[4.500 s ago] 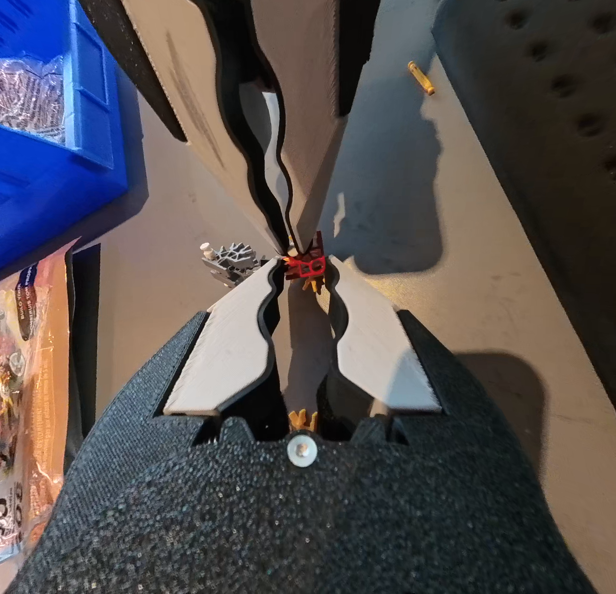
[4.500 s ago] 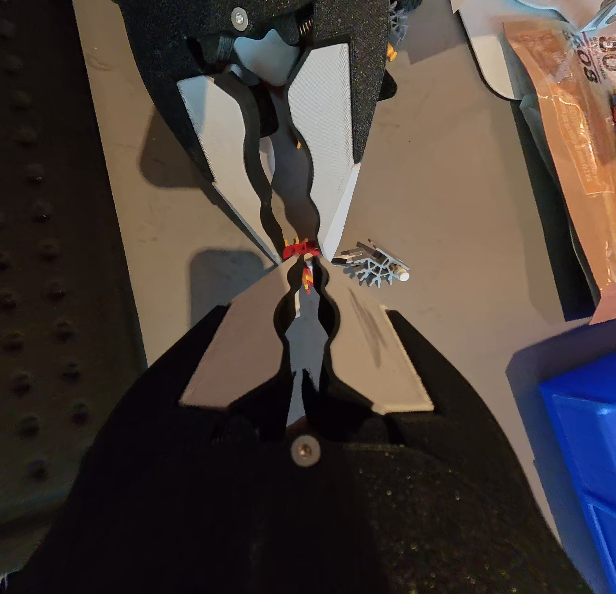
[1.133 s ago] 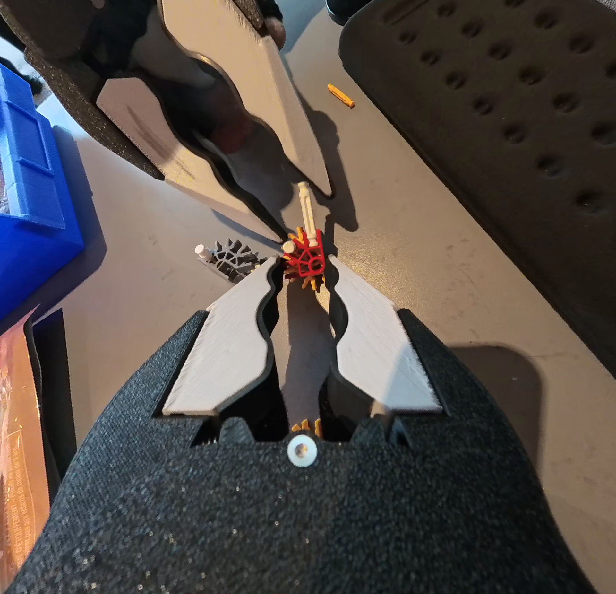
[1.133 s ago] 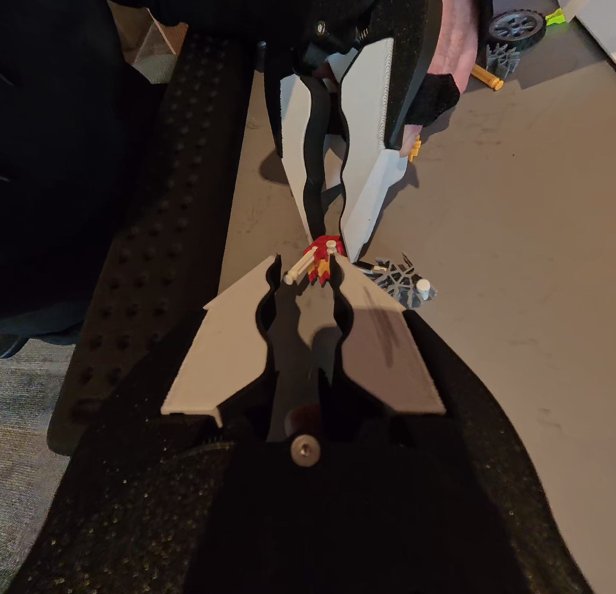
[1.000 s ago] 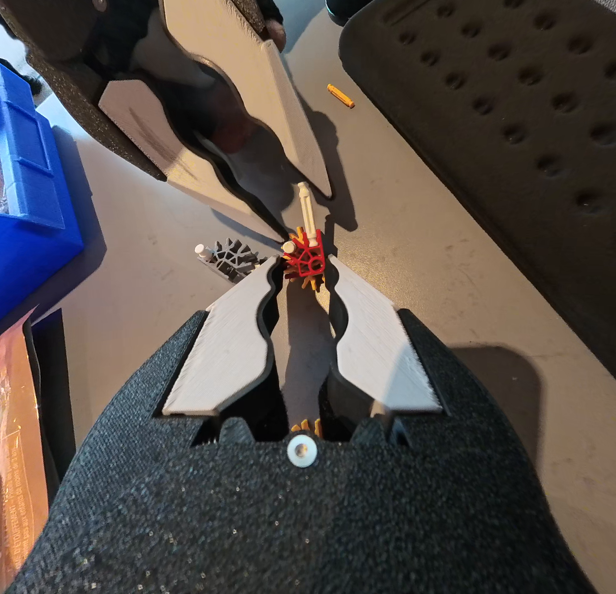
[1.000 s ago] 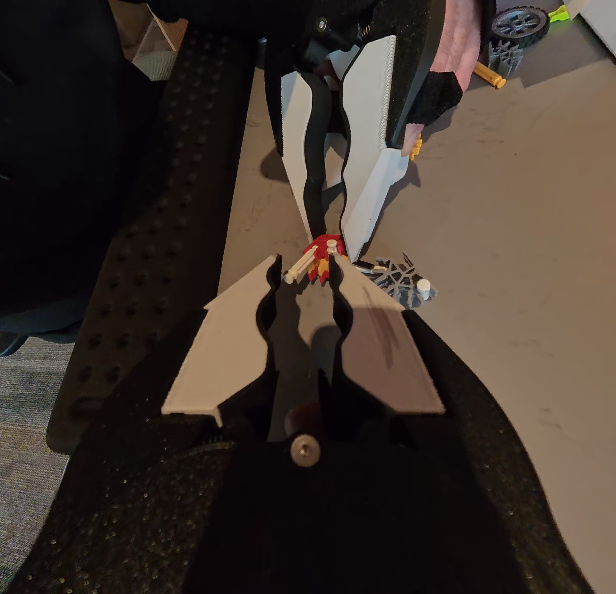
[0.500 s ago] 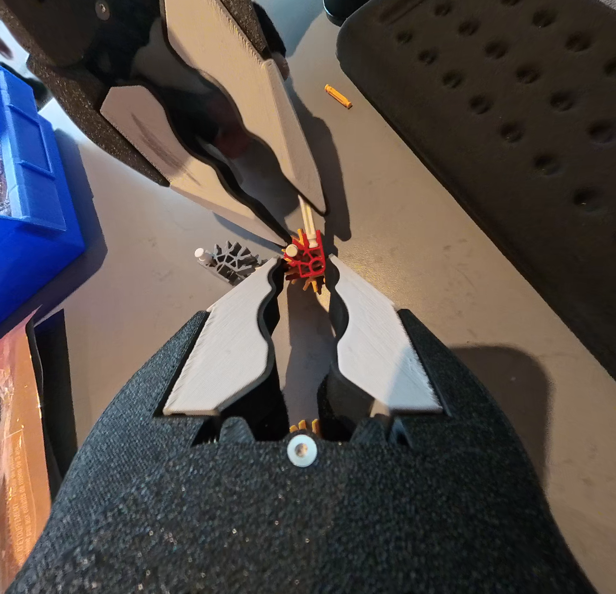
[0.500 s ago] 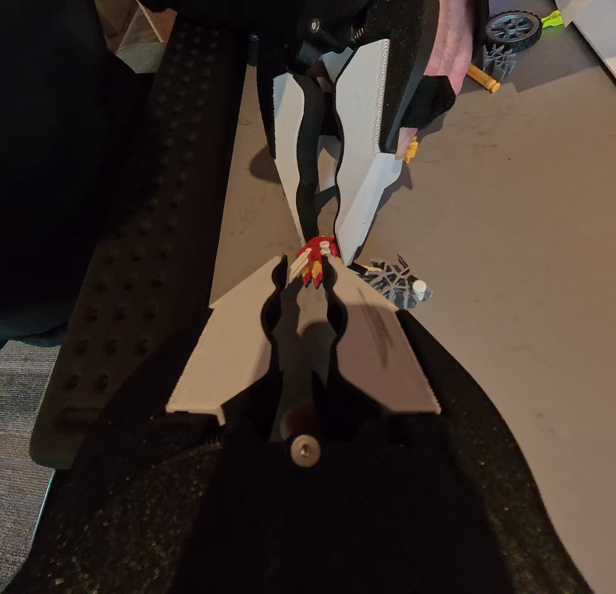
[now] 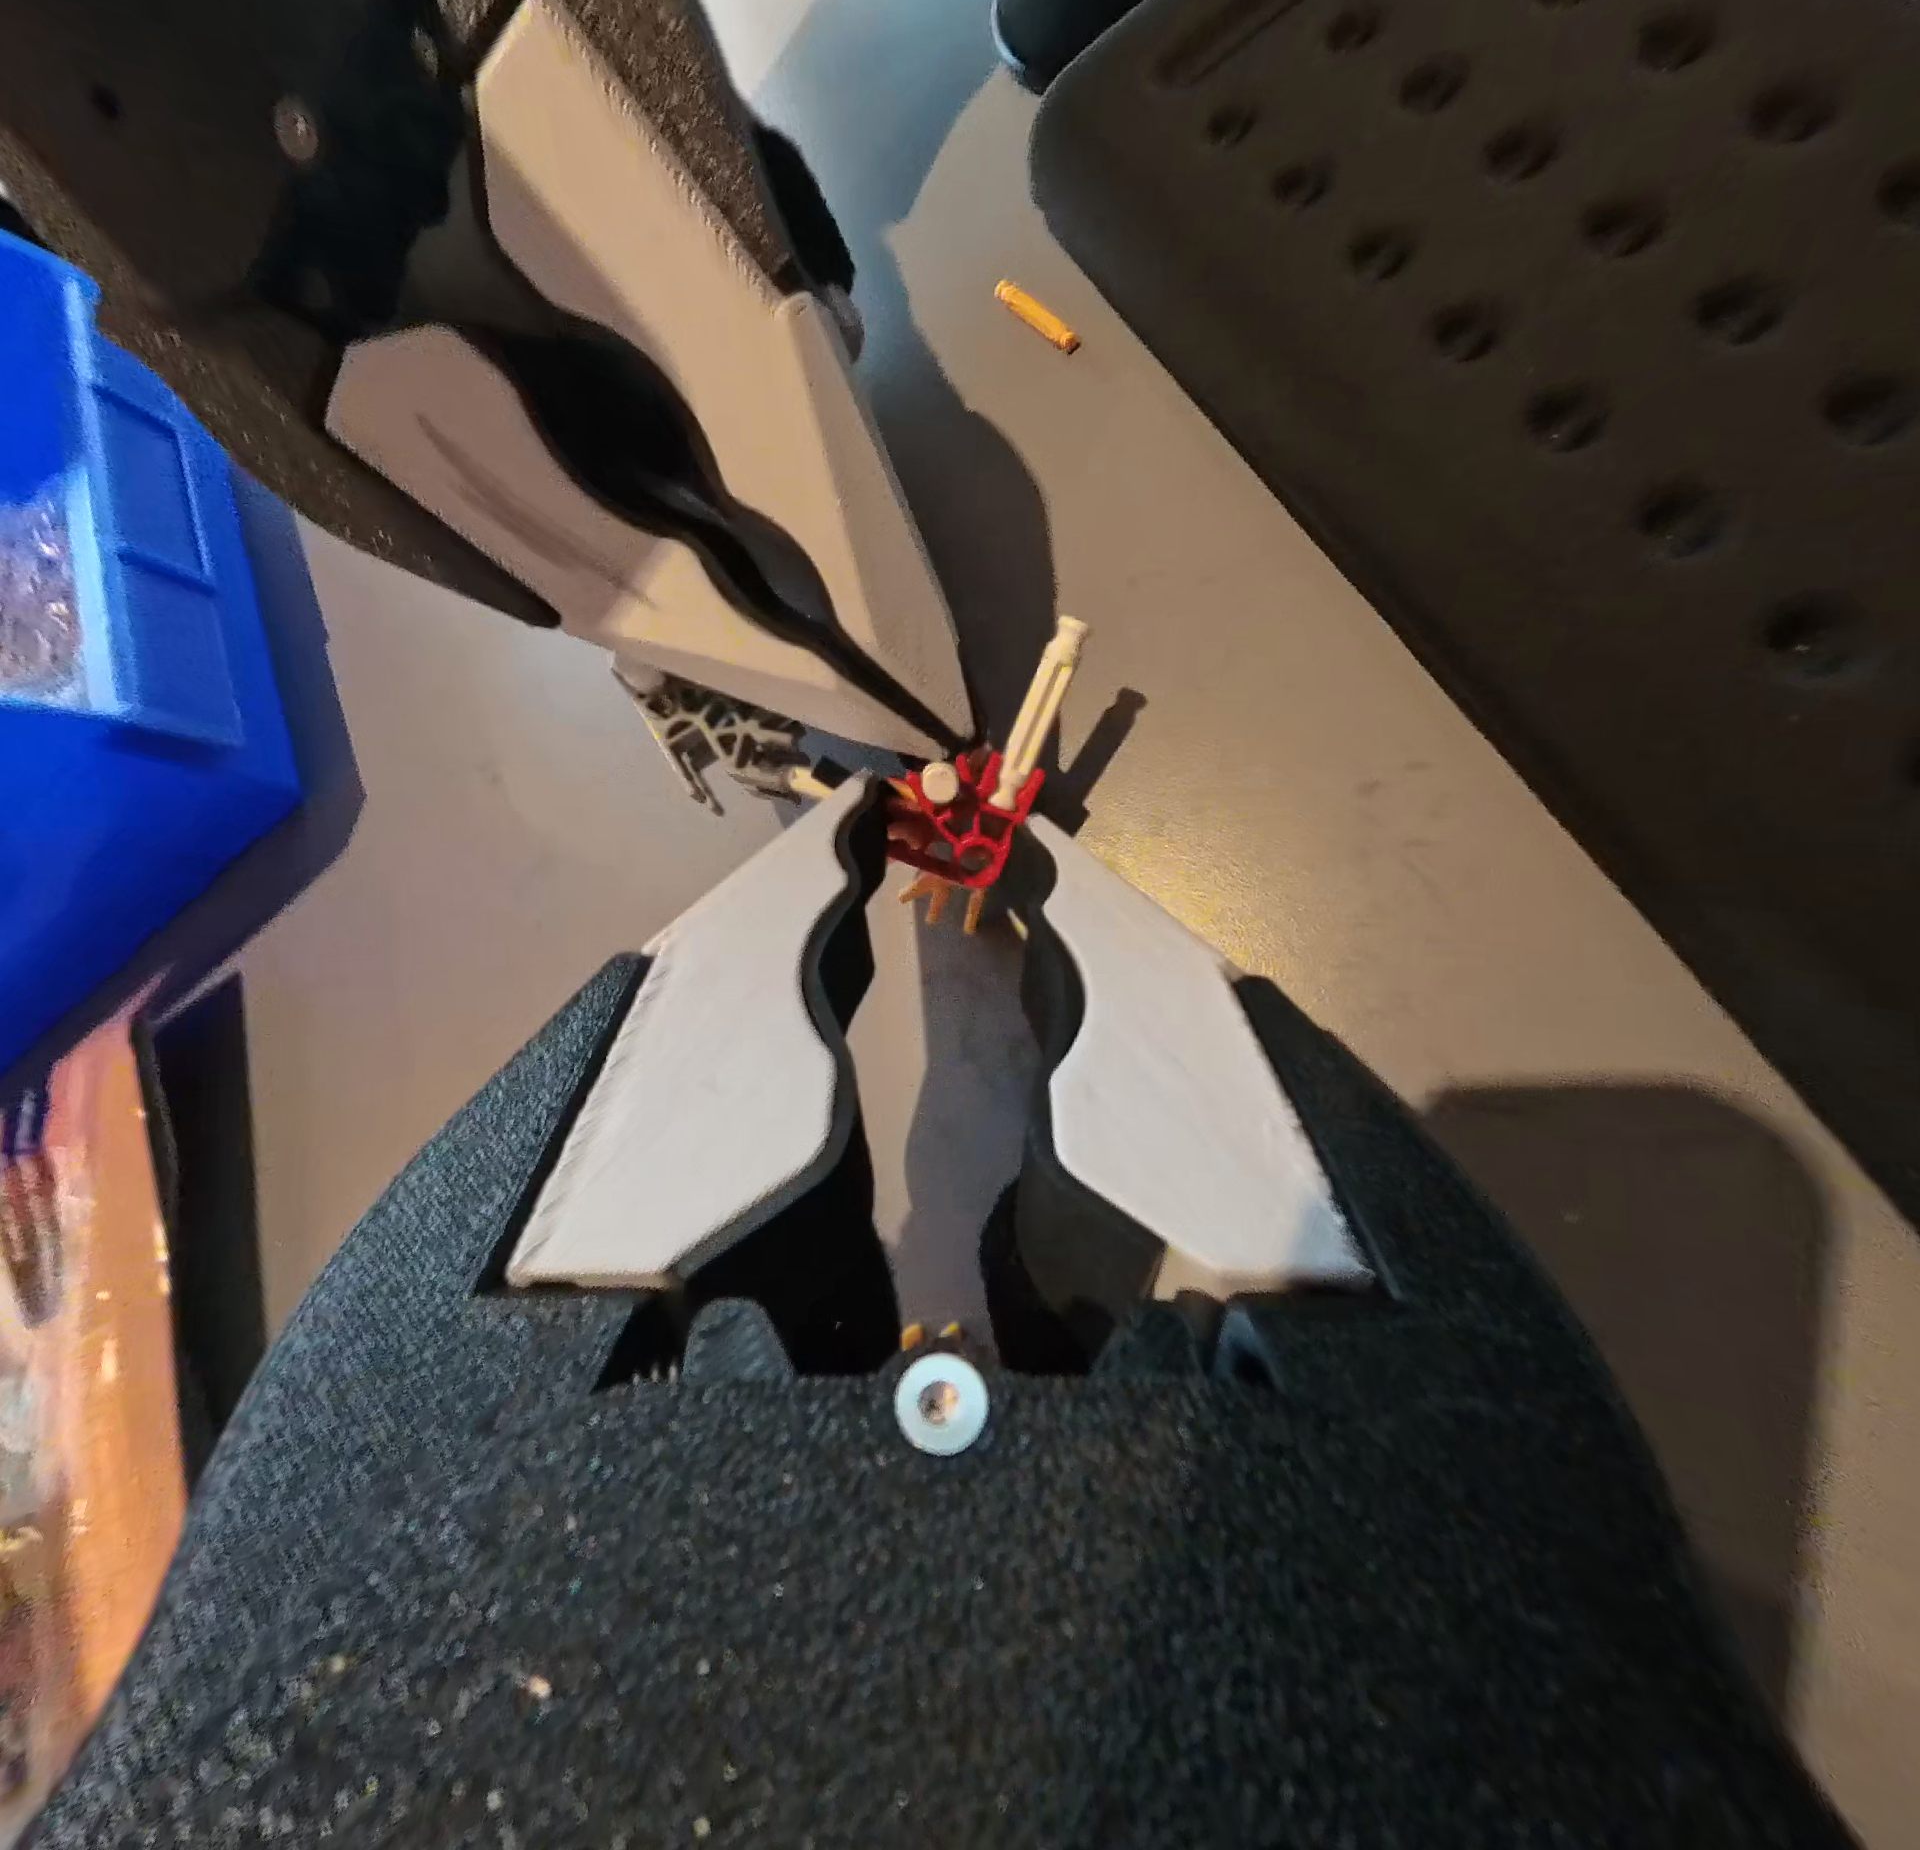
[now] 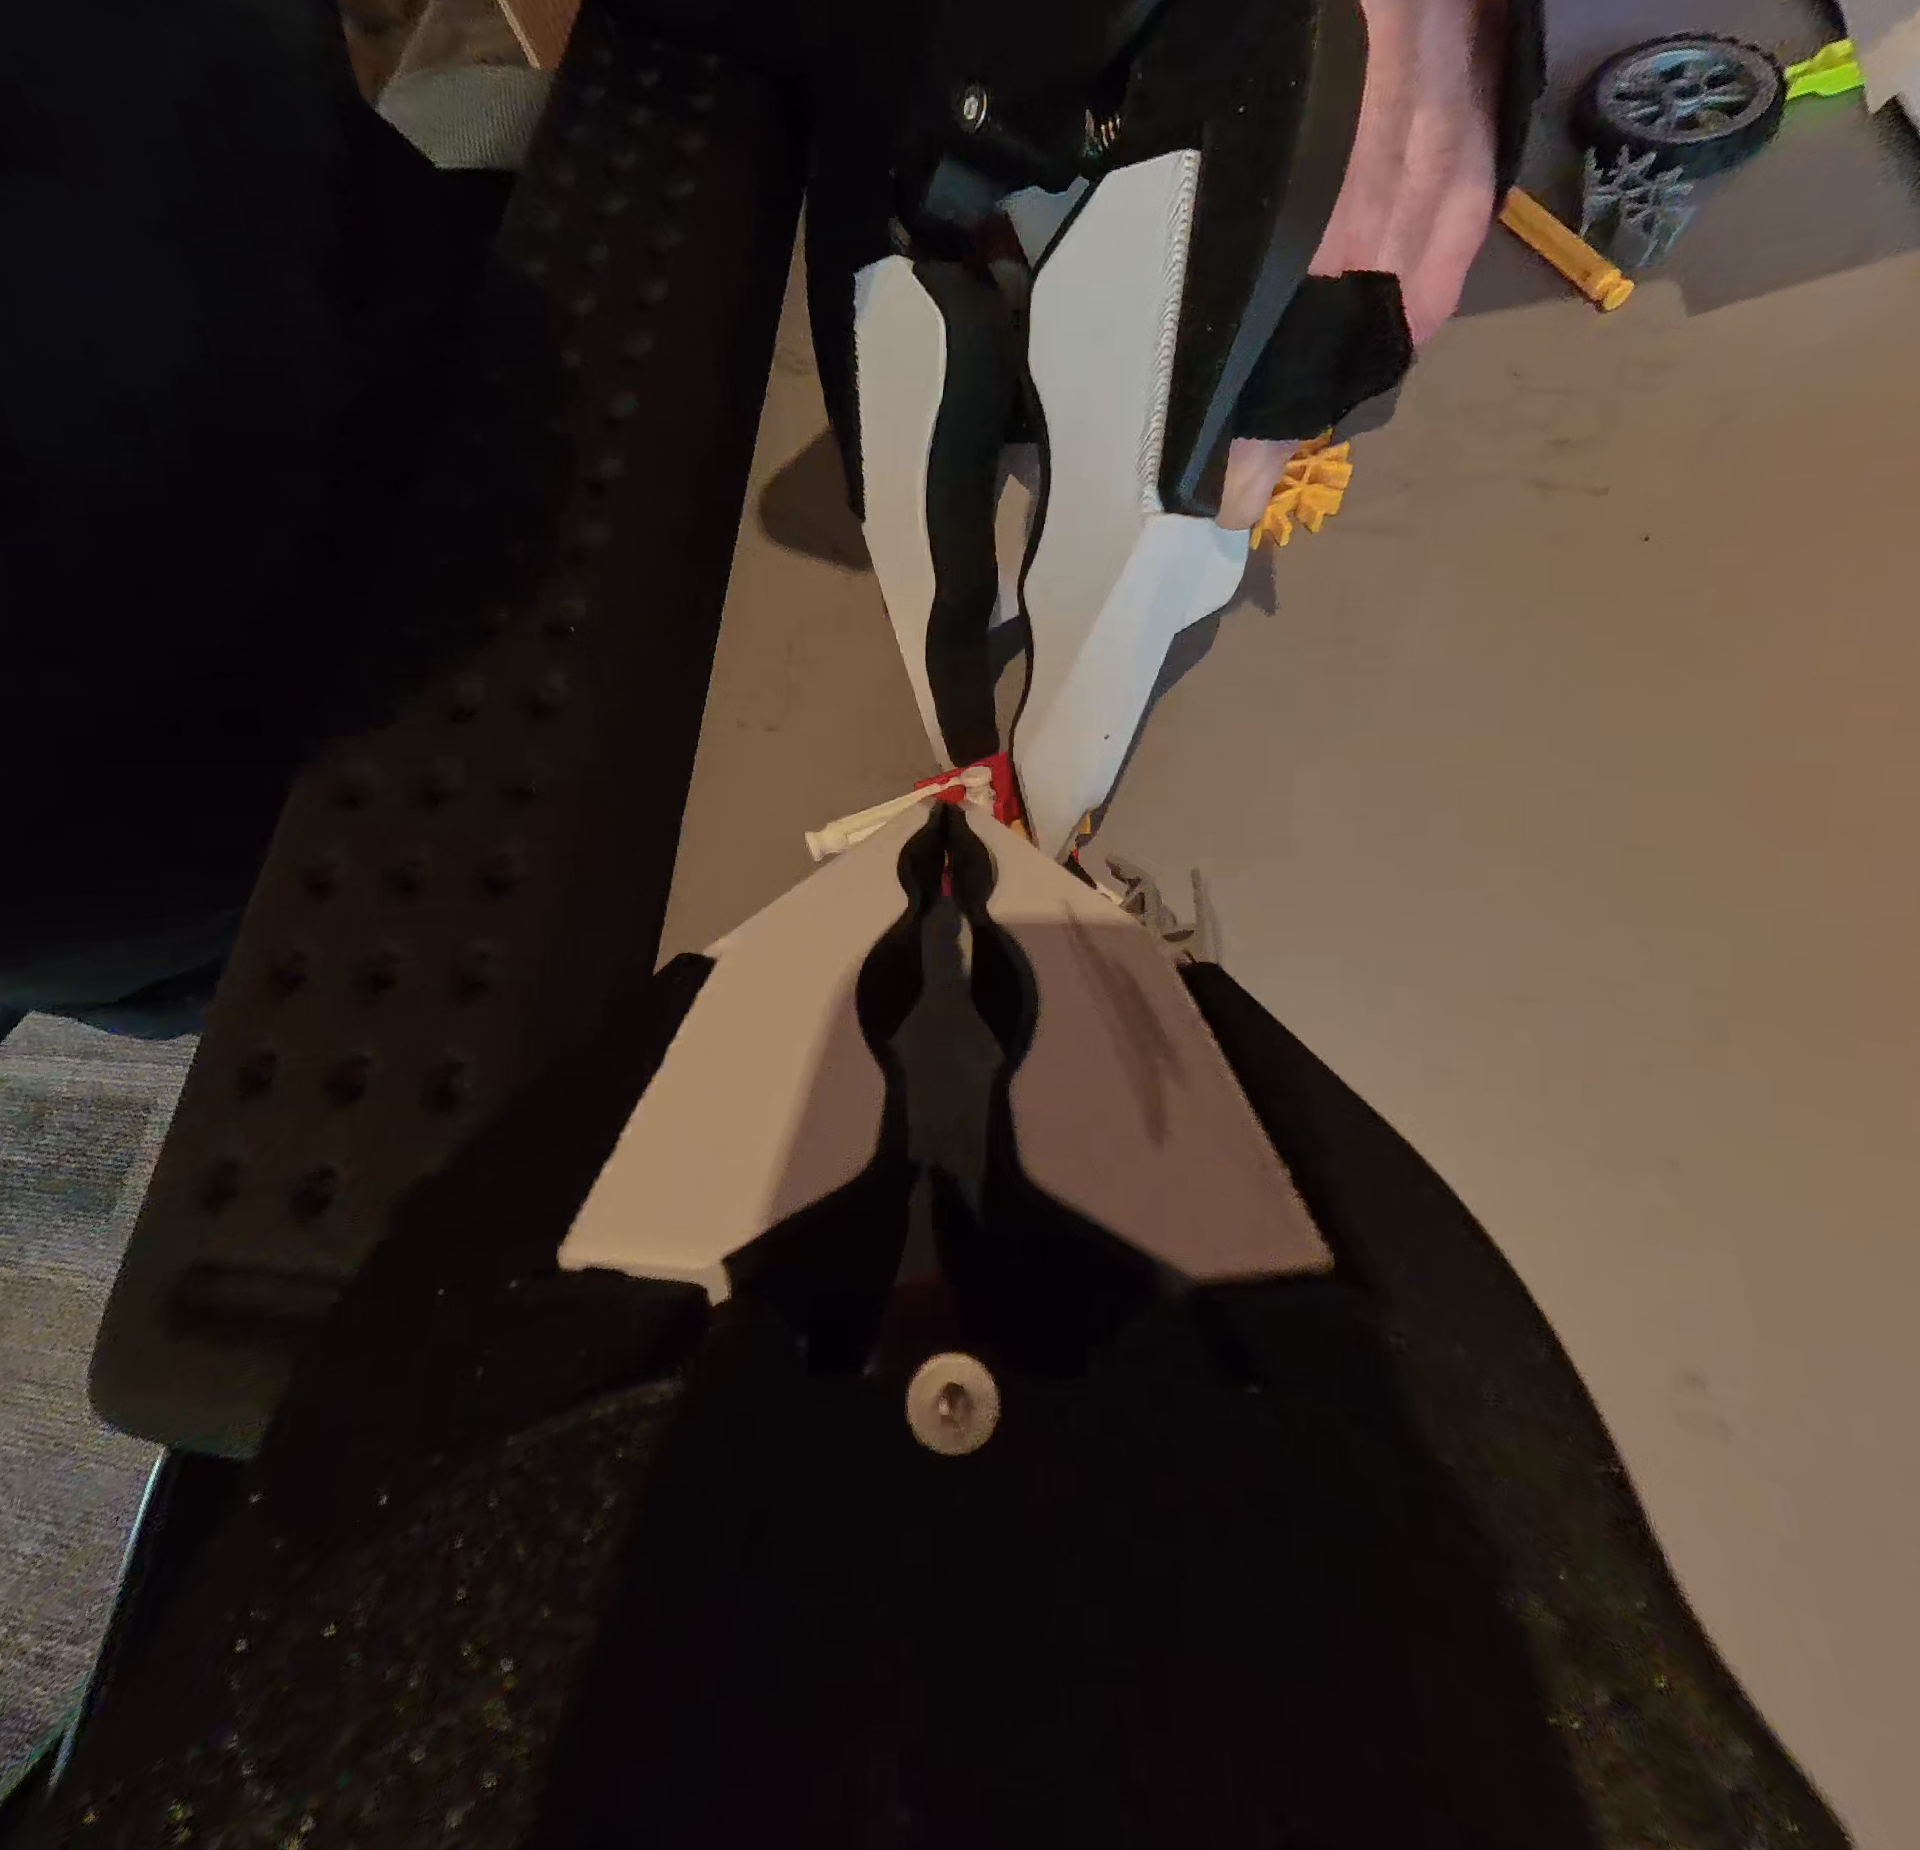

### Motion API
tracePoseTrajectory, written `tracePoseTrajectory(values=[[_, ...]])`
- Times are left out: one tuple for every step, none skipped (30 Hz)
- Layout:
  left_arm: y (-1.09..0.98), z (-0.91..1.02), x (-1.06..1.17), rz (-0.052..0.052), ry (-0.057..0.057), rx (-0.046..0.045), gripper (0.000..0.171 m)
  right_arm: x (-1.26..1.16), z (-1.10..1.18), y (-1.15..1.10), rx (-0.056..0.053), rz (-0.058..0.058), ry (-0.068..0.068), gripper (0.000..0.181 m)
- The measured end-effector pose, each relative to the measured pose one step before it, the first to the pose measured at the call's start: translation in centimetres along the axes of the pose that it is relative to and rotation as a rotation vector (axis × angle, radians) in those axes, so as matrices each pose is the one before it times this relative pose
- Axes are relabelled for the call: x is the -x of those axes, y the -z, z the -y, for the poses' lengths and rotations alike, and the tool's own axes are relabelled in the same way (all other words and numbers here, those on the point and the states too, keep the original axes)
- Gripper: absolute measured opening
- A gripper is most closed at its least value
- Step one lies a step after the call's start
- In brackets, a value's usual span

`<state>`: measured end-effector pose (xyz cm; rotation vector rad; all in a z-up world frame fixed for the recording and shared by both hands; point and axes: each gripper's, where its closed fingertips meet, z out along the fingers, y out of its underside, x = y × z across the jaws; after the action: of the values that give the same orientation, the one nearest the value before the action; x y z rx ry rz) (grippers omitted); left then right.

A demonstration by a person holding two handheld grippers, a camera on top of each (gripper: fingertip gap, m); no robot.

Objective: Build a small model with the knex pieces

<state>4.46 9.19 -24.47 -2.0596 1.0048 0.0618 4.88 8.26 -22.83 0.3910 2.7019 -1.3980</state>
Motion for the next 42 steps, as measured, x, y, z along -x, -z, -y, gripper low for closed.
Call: tracePoseTrajectory(values=[[-0.003,-0.002,0.036,-0.0028,0.0116,-0.00730,0.019,-0.076,-0.009,0.023,0.0001,-0.0016,-0.0061,0.000],[0.027,-0.036,0.009,-0.0001,-0.0119,0.00281,0.019,-0.024,0.031,-0.013,-0.0035,-0.0088,-0.0001,0.000],[0.010,-0.012,-0.005,-0.0031,-0.0063,0.01192,0.020,-0.020,0.003,0.015,-0.0025,-0.0150,0.0025,0.000],[-0.034,0.004,0.020,-0.0013,0.0024,0.00211,0.020,-0.057,-0.037,0.065,-0.0058,-0.0160,-0.0043,0.000],[-0.054,0.028,0.045,-0.0016,0.0167,-0.00870,0.020,-0.147,-0.097,0.128,0.0012,-0.0229,-0.0012,0.000],[-0.041,0.016,0.020,-0.0072,0.0157,-0.00732,0.020,-0.136,-0.074,0.105,0.0156,-0.0307,0.0117,0.000],[0.036,-0.013,-0.033,-0.0059,-0.0062,-0.00148,0.020,-0.006,0.004,-0.003,0.0123,-0.0255,0.0080,0.000],[0.029,0.007,-0.067,-0.0015,-0.0114,-0.00019,0.020,0.054,-0.018,-0.008,0.0016,-0.0192,-0.0049,0.000],[-0.016,0.018,0.008,-0.0027,0.0097,-0.00426,0.020,0.089,-0.059,0.054,-0.0024,-0.0184,-0.0037,0.003],[-0.031,0.039,0.002,-0.0054,0.0088,-0.00877,0.020,0.021,-0.044,0.058,-0.0025,-0.0287,0.0070,0.004],[-0.052,0.054,0.005,-0.0038,0.0048,-0.00868,0.020,-0.010,-0.052,0.055,-0.0037,-0.0265,0.0072,0.004],[-0.051,0.032,0.033,-0.0010,0.0007,-0.00100,0.021,0.059,-0.030,0.061,-0.0077,-0.0128,-0.0040,0.004],[-0.019,0.029,-0.025,-0.0044,0.0009,-0.00220,0.021,0.058,-0.016,0.018,-0.0131,-0.0059,-0.0108,0.004],[-0.004,0.001,0.007,-0.0030,0.0028,-0.00395,0.021,0.013,-0.007,0.004,-0.0114,-0.0087,-0.0063,0.004],[-0.007,0.006,-0.013,-0.0020,0.0018,-0.00156,0.021,0.011,-0.005,0.019,-0.0018,-0.0100,0.0007,0.004],[-0.021,0.028,-0.020,0.0009,-0.0037,0.00046,0.021,0.010,-0.011,0.022,0.0030,-0.0077,0.0030,0.004],[0.002,0.006,0.001,0.0022,-0.0032,-0.00173,0.021,0.004,0.009,0.004,0.0011,-0.0061,-0.0006,0.004],[-0.011,0.002,-0.007,-0.0005,-0.0005,-0.00060,0.021,0.005,-0.003,0.003,-0.0015,-0.0047,-0.0054,0.004],[-0.004,0.027,-0.046,-0.0015,-0.0056,-0.00113,0.021,0.052,-0.016,0.018,-0.0060,0.0045,-0.0166,0.004],[-0.022,0.044,-0.051,-0.0039,-0.0024,-0.00223,0.021,0.051,0.001,0.031,-0.0061,0.0101,-0.0257,0.005],[-0.012,0.044,-0.061,-0.0036,-0.0023,-0.00271,0.021,0.070,-0.008,0.015,-0.0012,0.0034,-0.0102,0.005],[-0.016,0.040,-0.071,-0.0030,-0.0040,-0.00176,0.021,0.081,-0.017,0.010,0.0007,-0.0028,0.0059,0.005],[-0.023,0.064,-0.096,-0.0044,-0.0018,-0.00274,0.021,0.078,-0.011,0.037,-0.0011,0.0073,-0.0045,0.005],[-0.031,0.038,-0.032,-0.0014,-0.0011,0.00005,0.021,-0.009,-0.010,0.074,-0.0015,0.0111,-0.0149,0.007],[-0.023,0.122,-0.176,-0.0094,-0.0042,-0.00491,0.021,-0.131,0.039,0.073,-0.0015,0.0021,-0.0100,0.015],[-0.060,0.075,-0.110,-0.0001,-0.0057,0.00086,0.021,-0.036,0.095,0.131,-0.0036,0.0077,-0.0111,0.022],[-0.049,0.098,-0.119,-0.0040,-0.0033,-0.00160,0.021,0.285,0.122,0.205,-0.0045,0.0287,-0.0142,0.033],[-0.020,-0.031,0.030,0.0005,0.0022,0.00233,0.021,0.520,0.304,0.225,-0.0142,0.0324,-0.0101,0.035],[0.008,-0.033,0.025,-0.0001,0.0019,0.00096,0.021,0.356,0.210,0.175,-0.0071,0.0084,0.0034,0.035],[-0.001,-0.008,-0.009,-0.0001,-0.0004,-0.00016,0.021,0.203,-0.055,0.097,0.0089,-0.0043,0.0070,0.035],[-0.043,-0.020,-0.022,-0.0008,-0.0006,0.00314,0.021,0.263,-0.128,-0.052,0.0105,-0.0016,0.0052,0.035],[-0.055,-0.026,0.010,0.0019,-0.0013,0.00425,0.022,0.385,-0.149,-0.259,0.0094,0.0017,0.0055,0.034],[-0.010,-0.002,0.001,0.0000,0.0010,0.00103,0.022,0.293,-0.220,-0.405,0.0147,-0.0058,0.0096,0.034],[0.007,-0.043,-0.016,-0.0003,-0.0002,0.00186,0.022,0.021,-0.143,-0.267,0.0110,-0.0224,0.0157,0.032],[0.015,0.010,-0.008,0.0011,0.0004,-0.00210,0.022,-0.095,-0.139,0.055,0.0103,-0.0192,0.0105,0.032],[0.001,0.015,0.005,0.0008,-0.0006,0.00032,0.022,-0.225,-0.124,0.356,0.0013,-0.0160,-0.0043,0.032],[-0.017,0.003,-0.005,0.0001,0.0004,0.00002,0.021,-0.349,-0.062,0.468,-0.0117,-0.0166,-0.0156,0.033],[-0.012,0.012,0.008,0.0007,-0.0007,0.00029,0.022,-0.234,-0.069,0.394,-0.0133,-0.0112,-0.0114,0.033],[-0.026,0.029,0.006,0.0008,-0.0001,-0.00023,0.022,0.031,-0.086,0.106,-0.0076,-0.0010,-0.0049,0.033],[-0.038,0.043,0.008,-0.0009,0.0006,-0.00056,0.022,0.158,-0.144,-0.232,0.0036,0.0022,0.0020,0.034],[-0.051,0.039,0.011,-0.0008,0.0007,-0.00054,0.021,0.266,-0.146,-0.391,0.0097,0.0064,0.0102,0.034],[-0.037,0.040,0.000,0.0005,-0.0008,0.00014,0.021,0.178,-0.053,-0.344,0.0049,0.0038,0.0113,0.033]])
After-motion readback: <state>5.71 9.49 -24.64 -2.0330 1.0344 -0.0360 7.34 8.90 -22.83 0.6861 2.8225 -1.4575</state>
